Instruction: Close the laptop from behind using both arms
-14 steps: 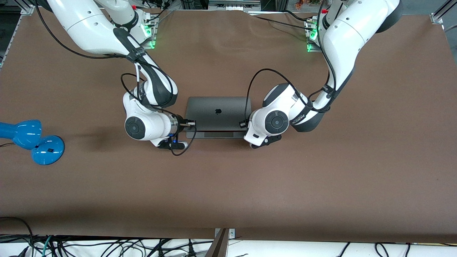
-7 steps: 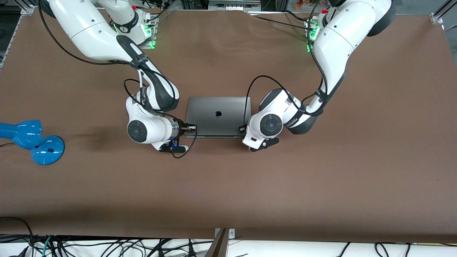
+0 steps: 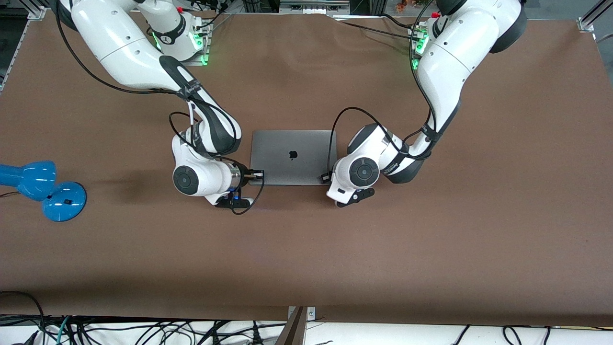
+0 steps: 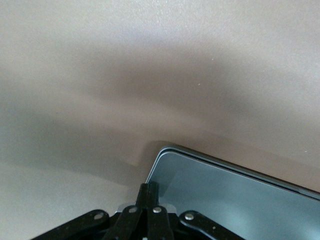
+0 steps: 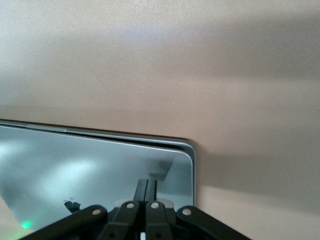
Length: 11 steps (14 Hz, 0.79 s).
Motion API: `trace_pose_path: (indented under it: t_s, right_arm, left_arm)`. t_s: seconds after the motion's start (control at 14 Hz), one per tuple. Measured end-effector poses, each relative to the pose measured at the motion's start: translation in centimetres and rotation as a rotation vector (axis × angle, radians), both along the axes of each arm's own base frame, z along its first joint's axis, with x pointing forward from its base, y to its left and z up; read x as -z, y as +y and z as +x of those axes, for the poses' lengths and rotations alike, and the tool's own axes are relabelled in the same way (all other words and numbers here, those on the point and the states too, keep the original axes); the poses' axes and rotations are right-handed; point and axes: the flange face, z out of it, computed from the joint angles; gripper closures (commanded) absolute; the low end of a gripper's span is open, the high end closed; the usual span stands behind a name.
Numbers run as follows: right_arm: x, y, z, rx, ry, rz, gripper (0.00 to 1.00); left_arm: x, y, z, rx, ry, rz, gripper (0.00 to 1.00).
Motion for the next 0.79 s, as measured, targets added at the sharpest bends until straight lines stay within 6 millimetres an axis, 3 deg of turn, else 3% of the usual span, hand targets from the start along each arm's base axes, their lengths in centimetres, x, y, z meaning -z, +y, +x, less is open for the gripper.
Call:
trace_pose_path:
  t_s: [0.79]
  right_arm:
    - [1.01,-0.08,0.12,-0.008,-0.008,0.003,1.0]
  left_arm:
    - [-0.09,-0.19,0.05,0.002,-0.007,0.003,1.0]
